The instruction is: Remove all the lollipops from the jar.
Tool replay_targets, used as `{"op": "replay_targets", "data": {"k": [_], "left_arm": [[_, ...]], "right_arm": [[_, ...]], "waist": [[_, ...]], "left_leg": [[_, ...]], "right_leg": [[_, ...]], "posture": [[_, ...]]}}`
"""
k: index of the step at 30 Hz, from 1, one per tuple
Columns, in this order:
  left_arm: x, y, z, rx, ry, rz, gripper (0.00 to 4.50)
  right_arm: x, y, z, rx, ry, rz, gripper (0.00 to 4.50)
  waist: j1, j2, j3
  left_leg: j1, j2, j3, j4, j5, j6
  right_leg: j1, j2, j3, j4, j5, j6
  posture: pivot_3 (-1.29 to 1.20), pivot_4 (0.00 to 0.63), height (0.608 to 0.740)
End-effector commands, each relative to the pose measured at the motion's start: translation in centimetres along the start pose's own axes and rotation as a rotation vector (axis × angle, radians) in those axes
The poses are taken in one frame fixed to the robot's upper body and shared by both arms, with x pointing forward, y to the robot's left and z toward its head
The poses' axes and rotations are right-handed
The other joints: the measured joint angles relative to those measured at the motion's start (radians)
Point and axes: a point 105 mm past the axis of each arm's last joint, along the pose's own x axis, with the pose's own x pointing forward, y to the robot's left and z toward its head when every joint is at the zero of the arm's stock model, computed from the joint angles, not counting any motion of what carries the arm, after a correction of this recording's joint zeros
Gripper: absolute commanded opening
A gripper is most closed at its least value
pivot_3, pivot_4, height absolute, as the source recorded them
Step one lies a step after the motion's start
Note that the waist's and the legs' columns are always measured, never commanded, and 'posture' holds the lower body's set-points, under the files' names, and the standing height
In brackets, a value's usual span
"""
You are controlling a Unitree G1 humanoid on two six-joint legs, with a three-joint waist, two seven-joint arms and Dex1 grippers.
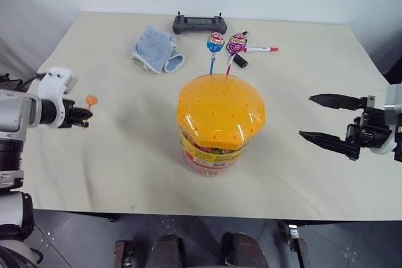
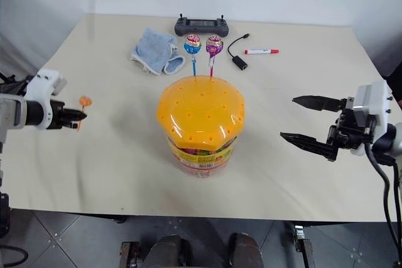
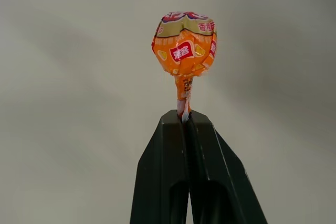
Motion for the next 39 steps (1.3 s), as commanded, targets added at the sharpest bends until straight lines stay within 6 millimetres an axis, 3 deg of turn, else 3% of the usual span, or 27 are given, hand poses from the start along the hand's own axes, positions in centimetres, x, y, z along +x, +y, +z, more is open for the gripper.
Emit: {"op": "replay_targets", "data": {"k": [1, 4, 10, 13, 16, 19, 24, 29, 39], "left_arm": [[-0.5, 1.1, -0.3, -0.002, 0.015, 0.069, 0.96], [-0.8, 0.4, 0.1, 0.011, 0.003, 0.045, 1.86], [-3.3, -2.2, 3.2, 0.095, -0.100, -0.060, 3.59], [-5.2, -5.9, 6.0, 0.196, -0.225, -0.231, 4.49], [-6.7, -9.8, 8.7, 0.363, -0.419, -0.431, 4.49], [-7.3, -11.8, 9.8, 0.460, -0.536, -0.560, 4.49], [-10.8, -18.2, 11.9, 0.657, -0.956, -1.058, 4.49], [-10.0, -20.3, 12.8, 0.714, -1.001, -1.204, 4.49], [-8.7, -23.3, 14.3, 0.766, -0.971, -1.314, 4.49]], "right_arm": [[0.2, -0.3, 0.6, -0.042, -0.018, 0.007, 4.50], [0.4, -0.5, 0.6, -0.048, -0.018, 0.014, 4.50], [0.4, -0.7, 0.7, -0.055, -0.010, 0.011, 4.50], [0.1, -0.8, 0.9, -0.064, -0.010, -0.002, 4.50], [-0.3, -0.7, 1.3, -0.068, -0.029, -0.014, 4.50], [-0.4, -0.5, 1.6, -0.074, -0.050, -0.014, 4.50], [-0.9, -0.6, 2.1, -0.084, -0.051, -0.056, 4.50], [-1.4, 0.1, 2.2, -0.088, -0.055, -0.083, 4.50], [-2.6, 1.3, 2.6, -0.091, -0.039, -0.156, 4.50]], "waist": [[0.000, 0.000, 0.000], [0.001, 0.000, 0.000], [0.000, 0.000, 0.000], [0.002, 0.000, 0.000], [0.002, 0.000, 0.000], [0.000, 0.001, 0.000], [0.003, 0.001, 0.000], [0.001, 0.001, 0.000], [0.003, 0.001, 0.000]], "left_leg": [[0.000, 0.000, 0.000, 0.000, 0.000, 0.000], [0.000, 0.000, 0.000, 0.000, 0.000, 0.000], [0.000, 0.000, 0.000, 0.000, 0.000, 0.000], [0.000, 0.000, 0.000, 0.000, 0.000, 0.000], [0.000, 0.000, 0.000, 0.000, 0.000, 0.000], [0.000, 0.000, 0.000, 0.000, 0.000, 0.000], [-0.003, 0.000, 0.000, 0.005, 0.000, 0.000], [-0.003, 0.000, 0.001, 0.005, 0.000, 0.001], [-0.003, 0.000, 0.001, 0.005, -0.001, 0.001]], "right_leg": [[0.000, 0.000, 0.000, 0.000, 0.000, 0.000], [0.000, 0.000, 0.000, 0.000, 0.000, 0.000], [0.000, 0.000, 0.000, 0.000, 0.000, 0.000], [0.000, 0.000, 0.000, 0.000, 0.000, 0.000], [0.000, 0.000, 0.000, 0.000, 0.000, 0.000], [0.000, 0.000, 0.000, 0.000, 0.000, 0.000], [-0.001, 0.000, -0.001, 0.000, 0.000, 0.000], [0.000, 0.000, -0.002, 0.001, 0.000, 0.000], [0.000, 0.000, -0.001, 0.001, 0.000, 0.001]], "posture": [[0.00, 0.150, 0.740], [0.00, 0.150, 0.740], [0.00, 0.150, 0.740], [0.00, 0.150, 0.740], [0.00, 0.150, 0.740], [0.00, 0.150, 0.740], [0.00, 0.150, 0.740], [0.00, 0.150, 0.740], [0.00, 0.150, 0.740]]}}
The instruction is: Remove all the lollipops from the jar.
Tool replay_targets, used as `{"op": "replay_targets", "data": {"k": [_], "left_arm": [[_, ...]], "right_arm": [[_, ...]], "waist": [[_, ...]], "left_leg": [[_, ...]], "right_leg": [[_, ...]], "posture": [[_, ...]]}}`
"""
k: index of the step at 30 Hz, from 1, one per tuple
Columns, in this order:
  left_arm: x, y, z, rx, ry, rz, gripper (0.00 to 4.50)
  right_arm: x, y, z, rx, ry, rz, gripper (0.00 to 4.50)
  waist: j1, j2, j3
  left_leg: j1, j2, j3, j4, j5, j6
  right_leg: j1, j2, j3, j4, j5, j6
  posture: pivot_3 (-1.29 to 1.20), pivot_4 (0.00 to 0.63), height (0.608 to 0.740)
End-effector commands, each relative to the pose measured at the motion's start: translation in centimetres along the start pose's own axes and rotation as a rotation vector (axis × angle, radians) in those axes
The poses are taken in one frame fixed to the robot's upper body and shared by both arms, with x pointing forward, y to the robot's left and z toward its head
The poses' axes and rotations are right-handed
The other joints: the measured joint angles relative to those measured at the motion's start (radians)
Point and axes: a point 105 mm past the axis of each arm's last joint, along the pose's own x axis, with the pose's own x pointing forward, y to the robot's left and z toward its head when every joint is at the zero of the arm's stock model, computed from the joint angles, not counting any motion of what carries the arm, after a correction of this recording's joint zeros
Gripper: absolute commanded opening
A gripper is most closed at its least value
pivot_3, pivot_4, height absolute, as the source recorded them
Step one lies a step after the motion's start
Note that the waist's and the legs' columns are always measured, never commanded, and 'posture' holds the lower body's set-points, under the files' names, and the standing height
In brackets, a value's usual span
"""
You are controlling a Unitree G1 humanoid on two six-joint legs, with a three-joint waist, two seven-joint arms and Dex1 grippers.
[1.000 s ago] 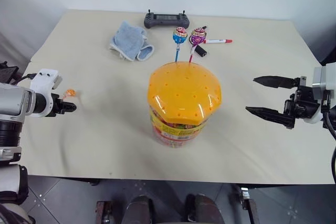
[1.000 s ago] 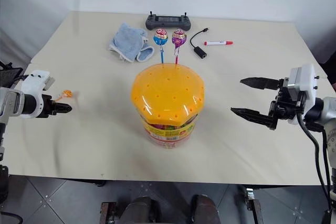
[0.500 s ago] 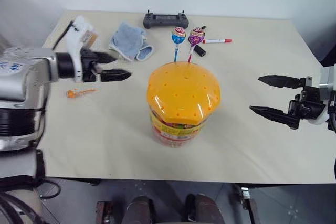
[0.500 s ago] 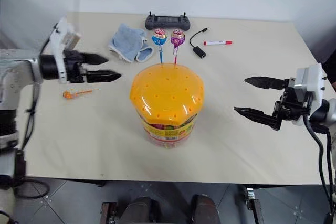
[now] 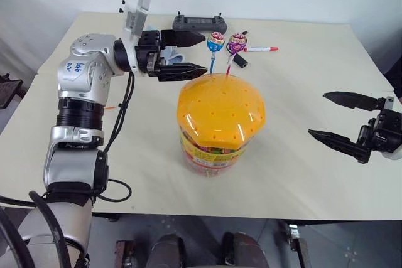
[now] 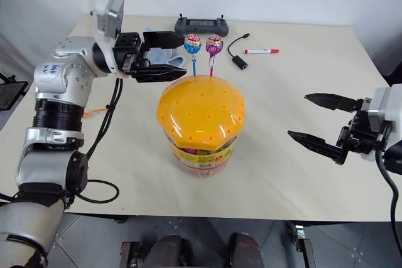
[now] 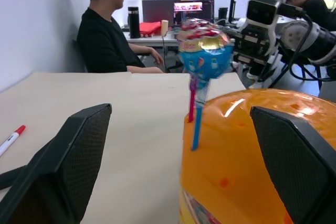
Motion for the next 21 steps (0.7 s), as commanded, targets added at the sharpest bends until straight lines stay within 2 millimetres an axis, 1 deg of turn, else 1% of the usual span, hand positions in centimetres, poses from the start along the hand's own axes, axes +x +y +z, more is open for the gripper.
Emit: {"op": "replay_targets", "data": {"k": [1, 3, 5, 11, 15, 16, 21], "left_arm": [[1.1, 0.0, 0.8, 0.064, -0.005, -0.051, 4.31], [1.5, 0.3, 1.1, 0.075, -0.024, -0.047, 3.88], [1.7, 0.2, 0.9, 0.060, -0.002, -0.064, 3.30], [2.0, 0.2, 1.7, 0.067, -0.016, -0.085, 1.34], [2.1, 0.3, 3.1, 0.091, -0.035, -0.073, 0.10], [2.1, 0.3, 3.4, 0.095, -0.037, -0.071, 0.05], [1.7, 0.7, 5.4, 0.138, -0.029, -0.024, 0.05]], "right_arm": [[-0.5, 0.1, 1.4, -0.043, -0.032, -0.031, 4.50], [-0.6, 0.2, 1.5, -0.045, -0.030, -0.039, 4.50], [-0.8, 0.2, 1.7, -0.051, -0.027, -0.052, 4.50], [-1.2, 0.3, 2.2, -0.061, -0.033, -0.072, 4.50], [-1.3, 0.3, 2.4, -0.067, -0.039, -0.068, 4.50], [-1.3, 0.3, 2.4, -0.068, -0.037, -0.067, 4.50], [-1.2, -0.1, 2.5, -0.071, -0.030, -0.064, 4.50]], "waist": [[0.000, 0.000, 0.000], [0.000, 0.000, 0.000], [-0.002, 0.000, 0.000], [-0.001, 0.000, 0.000], [-0.001, 0.000, 0.000], [-0.001, 0.000, 0.000], [-0.003, 0.000, 0.000]], "left_leg": [[0.000, 0.000, 0.000, 0.000, 0.000, 0.000], [0.000, 0.000, 0.000, 0.000, 0.000, 0.000], [0.000, 0.000, 0.000, 0.000, 0.000, 0.000], [0.000, 0.000, 0.000, 0.000, 0.000, 0.000], [0.000, 0.000, -0.001, 0.000, 0.000, 0.000], [0.000, 0.000, -0.001, 0.000, 0.000, 0.000], [0.000, 0.000, -0.001, 0.000, 0.000, 0.000]], "right_leg": [[0.000, 0.000, 0.000, 0.000, 0.000, 0.000], [0.000, 0.000, 0.000, 0.000, 0.000, 0.000], [0.000, 0.000, 0.000, 0.000, 0.000, 0.000], [0.000, 0.000, 0.000, 0.000, 0.000, 0.000], [0.000, 0.000, 0.000, 0.000, 0.000, 0.000], [0.000, 0.000, 0.000, 0.000, 0.000, 0.000], [0.000, 0.000, 0.000, 0.000, 0.000, 0.000]], "posture": [[0.00, 0.150, 0.740], [0.00, 0.150, 0.740], [0.00, 0.150, 0.740], [0.00, 0.150, 0.740], [0.00, 0.150, 0.740], [0.00, 0.150, 0.740], [0.00, 0.150, 0.740]]}}
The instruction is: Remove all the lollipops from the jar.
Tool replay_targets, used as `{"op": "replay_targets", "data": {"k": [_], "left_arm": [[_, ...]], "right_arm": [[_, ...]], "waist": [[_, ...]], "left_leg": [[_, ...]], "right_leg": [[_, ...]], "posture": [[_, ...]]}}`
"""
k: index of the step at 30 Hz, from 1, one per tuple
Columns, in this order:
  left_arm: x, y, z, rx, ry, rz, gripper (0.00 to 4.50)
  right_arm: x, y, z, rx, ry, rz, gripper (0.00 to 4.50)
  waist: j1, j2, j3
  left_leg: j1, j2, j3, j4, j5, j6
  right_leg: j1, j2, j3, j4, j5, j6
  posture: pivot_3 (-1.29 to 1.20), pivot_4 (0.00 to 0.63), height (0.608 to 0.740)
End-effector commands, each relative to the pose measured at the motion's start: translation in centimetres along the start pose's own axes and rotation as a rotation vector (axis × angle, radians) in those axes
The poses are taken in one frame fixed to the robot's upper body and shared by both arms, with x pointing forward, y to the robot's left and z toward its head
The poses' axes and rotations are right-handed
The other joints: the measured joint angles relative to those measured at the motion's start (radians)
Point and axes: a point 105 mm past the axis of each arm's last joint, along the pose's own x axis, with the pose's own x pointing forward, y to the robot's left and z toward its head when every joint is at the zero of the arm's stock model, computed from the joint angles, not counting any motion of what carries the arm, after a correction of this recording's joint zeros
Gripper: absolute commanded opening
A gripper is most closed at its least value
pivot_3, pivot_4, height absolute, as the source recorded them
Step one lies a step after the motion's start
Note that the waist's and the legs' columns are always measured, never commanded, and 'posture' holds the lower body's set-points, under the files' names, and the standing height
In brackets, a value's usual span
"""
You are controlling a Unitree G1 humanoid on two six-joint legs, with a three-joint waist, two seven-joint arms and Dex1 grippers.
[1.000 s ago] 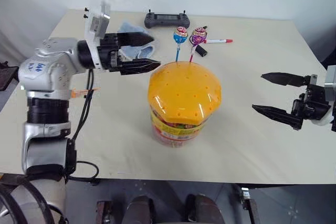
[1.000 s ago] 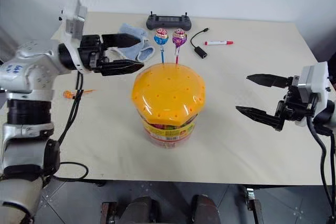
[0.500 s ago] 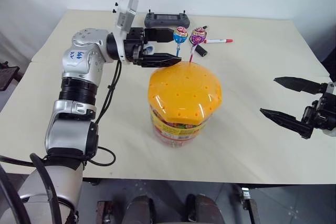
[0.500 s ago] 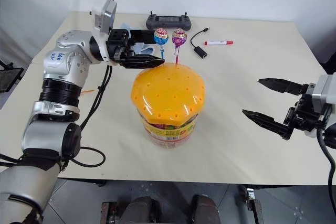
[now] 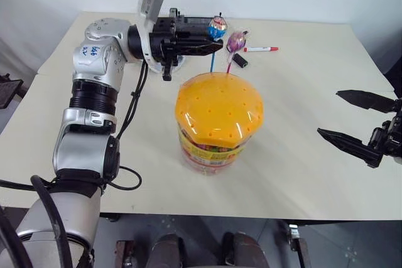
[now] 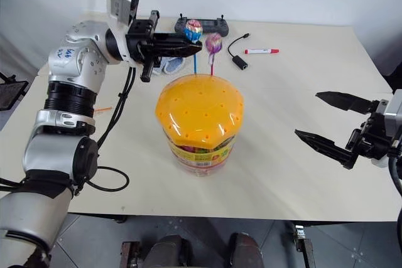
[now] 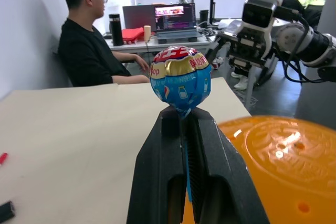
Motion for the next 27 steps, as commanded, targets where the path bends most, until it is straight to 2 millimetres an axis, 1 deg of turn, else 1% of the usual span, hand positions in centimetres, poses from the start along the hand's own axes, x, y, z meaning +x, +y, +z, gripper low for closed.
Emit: {"op": "replay_targets", "data": {"k": [1, 3, 6, 8, 9, 10, 12, 13, 14, 15, 18, 20, 24, 27], "left_arm": [[-0.5, 0.4, 3.3, 0.104, 0.001, 0.058, 0.05], [-0.9, 0.8, 4.1, 0.119, 0.010, 0.104, 0.05], [-2.3, 2.2, 4.9, 0.093, 0.043, 0.253, 0.05], [-4.2, 3.4, 4.2, 0.006, 0.138, 0.416, 0.05], [-5.2, 3.6, 3.6, -0.043, 0.196, 0.479, 0.05], [-6.5, 3.5, 2.8, -0.078, 0.253, 0.527, 0.05], [-8.0, 3.0, 1.8, -0.120, 0.324, 0.577, 0.05], [-8.5, 2.7, 1.5, -0.133, 0.346, 0.592, 0.05], [-9.7, 2.2, 0.7, -0.171, 0.401, 0.629, 0.05], [-11.4, 1.5, -0.3, -0.220, 0.456, 0.686, 0.05], [-14.8, -0.6, -2.3, -0.328, 0.576, 0.806, 0.05], [-18.1, -3.1, -4.3, -0.437, 0.680, 0.913, 0.05], [-21.9, -7.1, -6.5, -0.582, 0.794, 1.054, 0.05], [-24.6, -9.5, -7.7, -0.662, 0.857, 1.165, 0.05]], "right_arm": [[-0.2, -0.6, 1.2, -0.049, -0.015, -0.009, 4.50], [-0.1, -0.7, 1.2, -0.051, -0.013, -0.004, 4.50], [0.2, -0.9, 1.3, -0.051, -0.017, 0.012, 4.50], [0.4, -1.0, 1.3, -0.047, -0.020, 0.036, 4.50], [0.5, -1.0, 1.3, -0.045, -0.022, 0.049, 4.50], [0.6, -1.1, 1.4, -0.042, -0.026, 0.066, 4.50], [0.7, -1.2, 1.5, -0.039, -0.033, 0.091, 4.50], [0.7, -1.2, 1.5, -0.038, -0.036, 0.099, 4.50], [0.8, -1.3, 1.7, -0.035, -0.048, 0.117, 4.50], [1.0, -1.3, 1.9, -0.032, -0.065, 0.146, 4.50], [1.4, -1.3, 2.1, -0.024, -0.085, 0.210, 4.50], [1.7, -1.3, 2.1, -0.014, -0.084, 0.266, 4.50], [2.6, -2.1, 1.6, -0.011, -0.077, 0.285, 4.50], [3.3, -2.5, 1.3, -0.007, -0.074, 0.297, 4.50]], "waist": [[-0.002, 0.000, 0.000], [-0.002, 0.000, 0.000], [-0.001, 0.000, 0.000], [-0.003, 0.000, 0.000], [-0.003, 0.000, 0.000], [-0.004, 0.000, 0.000], [-0.005, 0.001, 0.000], [-0.005, 0.001, 0.000], [-0.005, 0.001, 0.000], [-0.006, 0.001, 0.000], [-0.007, 0.001, 0.001], [-0.008, 0.002, 0.001], [-0.007, 0.002, 0.001], [0.003, 0.001, 0.001]], "left_leg": [[0.000, 0.000, 0.000, 0.000, 0.000, 0.000], [0.000, 0.000, 0.000, 0.000, 0.000, 0.000], [0.000, 0.000, 0.000, 0.000, 0.000, 0.000], [0.000, 0.000, 0.000, 0.000, 0.000, 0.000], [0.000, 0.000, 0.000, 0.000, 0.000, 0.000], [0.001, 0.000, 0.000, -0.001, 0.000, 0.000], [0.001, 0.000, 0.000, -0.001, 0.000, 0.000], [0.001, 0.000, 0.000, -0.001, 0.000, 0.000], [0.001, 0.000, 0.000, -0.001, 0.000, 0.000], [0.001, 0.000, 0.000, -0.001, 0.000, 0.000], [0.001, 0.000, -0.001, -0.001, 0.000, 0.000], [0.001, 0.001, -0.001, -0.001, 0.000, 0.000], [0.002, 0.002, -0.003, -0.002, 0.000, 0.000], [0.001, 0.002, -0.003, -0.001, 0.000, 0.000]], "right_leg": [[0.000, 0.000, 0.000, 0.000, 0.000, 0.000], [0.000, 0.000, 0.000, 0.000, 0.000, 0.000], [0.000, 0.000, 0.000, 0.000, 0.000, 0.000], [0.000, 0.000, 0.000, 0.000, 0.000, 0.000], [0.000, 0.000, 0.000, 0.000, 0.000, 0.000], [0.000, 0.000, 0.001, 0.000, 0.000, 0.000], [0.000, 0.000, 0.000, 0.000, 0.000, 0.000], [0.000, 0.000, 0.000, 0.000, 0.000, 0.000], [0.000, 0.000, 0.001, 0.000, 0.000, 0.000], [0.000, 0.000, 0.001, 0.000, 0.000, 0.000], [-0.001, 0.001, 0.001, 0.000, 0.000, 0.000], [-0.001, 0.001, 0.001, 0.000, 0.000, 0.000], [-0.001, 0.001, 0.003, 0.000, 0.000, 0.000], [-0.001, 0.000, 0.003, 0.000, 0.000, 0.000]], "posture": [[0.00, 0.150, 0.740], [0.00, 0.150, 0.740], [0.00, 0.150, 0.740], [0.00, 0.150, 0.740], [0.00, 0.150, 0.740], [0.00, 0.150, 0.740], [0.00, 0.150, 0.740], [0.00, 0.150, 0.740], [0.00, 0.150, 0.740], [0.00, 0.150, 0.740], [0.00, 0.150, 0.740], [0.00, 0.150, 0.740], [0.00, 0.150, 0.740], [0.00, 0.150, 0.740]]}}
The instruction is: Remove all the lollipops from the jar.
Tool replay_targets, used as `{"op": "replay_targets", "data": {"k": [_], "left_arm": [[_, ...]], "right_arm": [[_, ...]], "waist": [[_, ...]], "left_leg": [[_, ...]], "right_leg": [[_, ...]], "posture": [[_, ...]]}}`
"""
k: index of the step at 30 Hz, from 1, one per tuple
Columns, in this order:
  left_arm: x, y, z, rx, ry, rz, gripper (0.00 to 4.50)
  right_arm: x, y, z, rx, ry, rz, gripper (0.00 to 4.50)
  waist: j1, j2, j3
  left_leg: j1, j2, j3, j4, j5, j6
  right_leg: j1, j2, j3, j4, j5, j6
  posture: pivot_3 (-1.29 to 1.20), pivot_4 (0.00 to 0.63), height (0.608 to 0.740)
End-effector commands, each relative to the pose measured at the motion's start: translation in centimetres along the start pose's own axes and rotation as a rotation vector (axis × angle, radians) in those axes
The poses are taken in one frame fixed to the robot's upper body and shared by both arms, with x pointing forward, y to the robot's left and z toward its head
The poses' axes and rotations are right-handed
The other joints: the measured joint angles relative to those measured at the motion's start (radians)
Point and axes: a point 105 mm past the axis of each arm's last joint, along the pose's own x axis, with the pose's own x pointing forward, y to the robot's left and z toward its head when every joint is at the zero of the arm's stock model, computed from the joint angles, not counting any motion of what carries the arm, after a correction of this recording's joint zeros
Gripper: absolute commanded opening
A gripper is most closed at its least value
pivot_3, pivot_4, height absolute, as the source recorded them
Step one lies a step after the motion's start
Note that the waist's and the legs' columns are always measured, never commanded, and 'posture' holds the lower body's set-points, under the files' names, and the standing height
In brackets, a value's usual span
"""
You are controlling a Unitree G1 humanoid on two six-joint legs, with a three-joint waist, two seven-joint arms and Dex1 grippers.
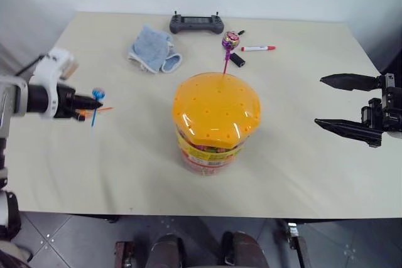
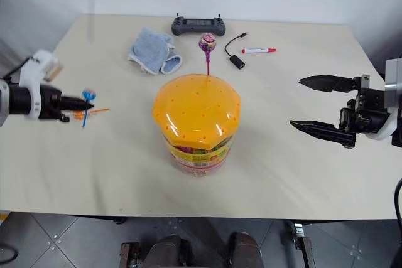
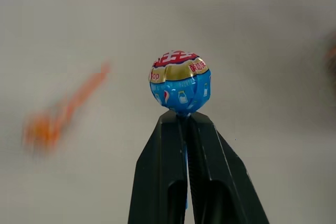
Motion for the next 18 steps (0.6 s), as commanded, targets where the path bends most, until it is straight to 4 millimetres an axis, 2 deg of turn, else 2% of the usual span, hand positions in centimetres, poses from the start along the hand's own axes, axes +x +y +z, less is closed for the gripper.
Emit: {"op": "replay_targets", "data": {"k": [1, 5, 12, 13, 14, 18], "left_arm": [[-2.4, 1.6, -1.8, -0.060, 0.015, 0.130, 0.05], [-2.7, 3.0, -5.6, -0.151, 0.122, 0.225, 0.05], [-2.7, 5.4, -8.6, -0.265, 0.190, 0.353, 0.05], [-2.6, 5.6, -9.0, -0.273, 0.199, 0.359, 0.55], [-2.5, 5.7, -9.2, -0.277, 0.205, 0.362, 0.71], [-2.3, 5.9, -9.4, -0.276, 0.198, 0.358, 1.91]], "right_arm": [[0.3, -0.5, 0.3, -0.032, -0.003, 0.016, 4.50], [0.8, -1.0, 0.0, -0.031, -0.004, 0.034, 4.50], [1.3, -1.6, -0.2, -0.038, -0.001, 0.051, 4.50], [1.4, -1.7, -0.3, -0.039, 0.000, 0.052, 4.50], [1.4, -1.7, -0.3, -0.039, 0.001, 0.052, 4.50], [1.5, -1.9, -0.4, -0.041, 0.002, 0.055, 4.50]], "waist": [[0.002, 0.000, 0.000], [-0.001, 0.001, 0.001], [-0.002, 0.001, 0.001], [-0.003, 0.001, 0.001], [-0.003, 0.001, 0.001], [-0.003, 0.001, 0.001]], "left_leg": [[-0.001, 0.000, 0.000, 0.001, 0.000, 0.000], [-0.001, 0.000, 0.001, 0.000, 0.000, 0.000], [-0.001, 0.000, 0.002, 0.000, 0.000, -0.001], [-0.001, 0.000, 0.003, 0.000, 0.000, -0.001], [0.000, 0.000, 0.003, -0.001, 0.000, -0.001], [0.000, 0.000, 0.005, -0.002, 0.000, -0.001]], "right_leg": [[0.000, 0.000, 0.000, 0.000, 0.000, 0.000], [0.000, 0.000, 0.000, 0.000, 0.000, 0.000], [0.000, 0.000, 0.000, 0.000, 0.000, 0.000], [0.000, 0.000, 0.000, 0.000, 0.000, 0.000], [0.000, 0.000, 0.000, 0.000, 0.000, 0.000], [-0.002, 0.000, 0.001, 0.000, 0.000, 0.000]], "posture": [[0.00, 0.150, 0.740], [0.00, 0.150, 0.740], [0.00, 0.150, 0.740], [0.00, 0.150, 0.740], [0.00, 0.150, 0.740], [0.00, 0.150, 0.740]]}}
